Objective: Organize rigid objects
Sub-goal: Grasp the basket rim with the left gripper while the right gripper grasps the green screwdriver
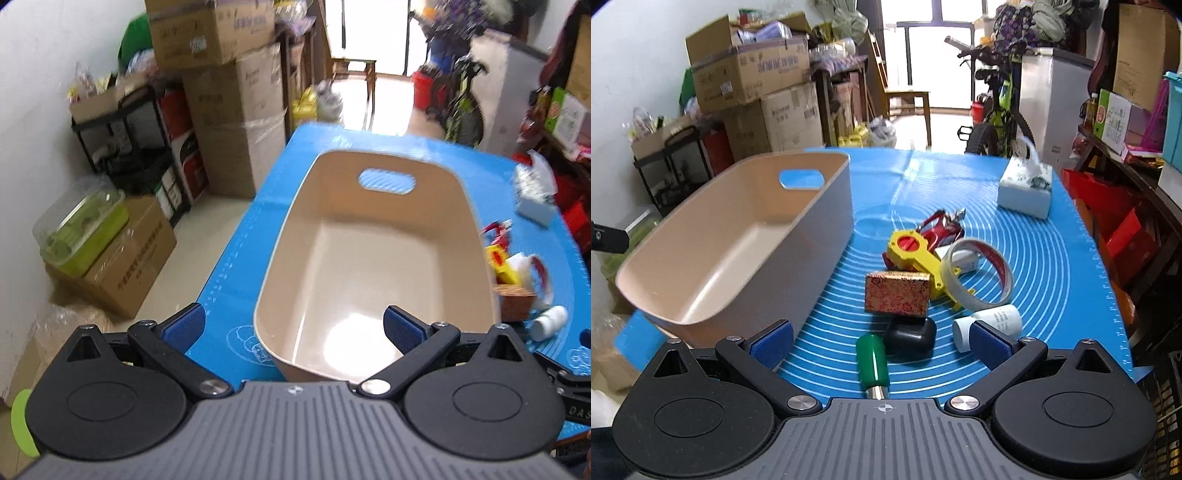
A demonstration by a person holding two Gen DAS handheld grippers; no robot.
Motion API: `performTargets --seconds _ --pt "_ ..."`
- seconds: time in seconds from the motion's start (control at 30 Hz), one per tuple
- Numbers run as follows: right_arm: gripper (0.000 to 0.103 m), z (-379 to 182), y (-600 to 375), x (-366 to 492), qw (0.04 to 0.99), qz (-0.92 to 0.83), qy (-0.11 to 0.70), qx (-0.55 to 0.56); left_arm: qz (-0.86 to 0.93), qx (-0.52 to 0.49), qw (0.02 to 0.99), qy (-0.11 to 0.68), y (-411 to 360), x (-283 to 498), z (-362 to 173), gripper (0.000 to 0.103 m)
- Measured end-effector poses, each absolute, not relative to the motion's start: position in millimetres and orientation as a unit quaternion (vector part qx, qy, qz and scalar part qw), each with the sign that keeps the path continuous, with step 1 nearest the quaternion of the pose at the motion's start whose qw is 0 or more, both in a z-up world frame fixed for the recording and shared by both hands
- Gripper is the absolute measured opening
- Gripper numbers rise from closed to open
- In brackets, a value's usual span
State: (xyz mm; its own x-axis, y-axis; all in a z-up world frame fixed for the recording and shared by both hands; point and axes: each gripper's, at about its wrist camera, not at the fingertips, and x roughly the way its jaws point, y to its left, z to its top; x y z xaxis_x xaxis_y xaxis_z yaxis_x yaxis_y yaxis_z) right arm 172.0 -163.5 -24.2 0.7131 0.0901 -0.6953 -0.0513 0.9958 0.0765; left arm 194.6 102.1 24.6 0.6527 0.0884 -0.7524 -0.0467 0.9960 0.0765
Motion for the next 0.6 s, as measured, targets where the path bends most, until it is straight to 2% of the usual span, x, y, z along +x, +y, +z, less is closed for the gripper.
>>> performTargets --seconds 0.13,0.2,0.27,0.4,0.47,0.6 --pt "0.100 -45 -164 186 0.913 0.037 0.406 0.014 0.058 0.035 0.894 0.443 111 221 7 0.101" --pt "0.100 -55 -164 192 0.905 0.038 0.423 0.010 0.063 0.027 0.888 0.455 117 230 1 0.091" --pt "0.099 -64 -165 198 0.896 0.041 0.441 0.011 0.064 0.016 0.880 0.470 123 238 -7 0.088" --pt "0.092 -77 -163 208 0.881 0.044 0.471 0.010 0.059 -0.024 0.871 0.487 136 248 -16 0.087" --pt "0.089 -82 -161 212 0.874 0.045 0.483 0.014 0.062 -0.024 0.866 0.495 139 253 -21 0.080" --pt "0.083 -89 -158 216 0.865 0.043 0.499 0.016 0.066 -0.035 0.858 0.509 143 257 -29 0.076"
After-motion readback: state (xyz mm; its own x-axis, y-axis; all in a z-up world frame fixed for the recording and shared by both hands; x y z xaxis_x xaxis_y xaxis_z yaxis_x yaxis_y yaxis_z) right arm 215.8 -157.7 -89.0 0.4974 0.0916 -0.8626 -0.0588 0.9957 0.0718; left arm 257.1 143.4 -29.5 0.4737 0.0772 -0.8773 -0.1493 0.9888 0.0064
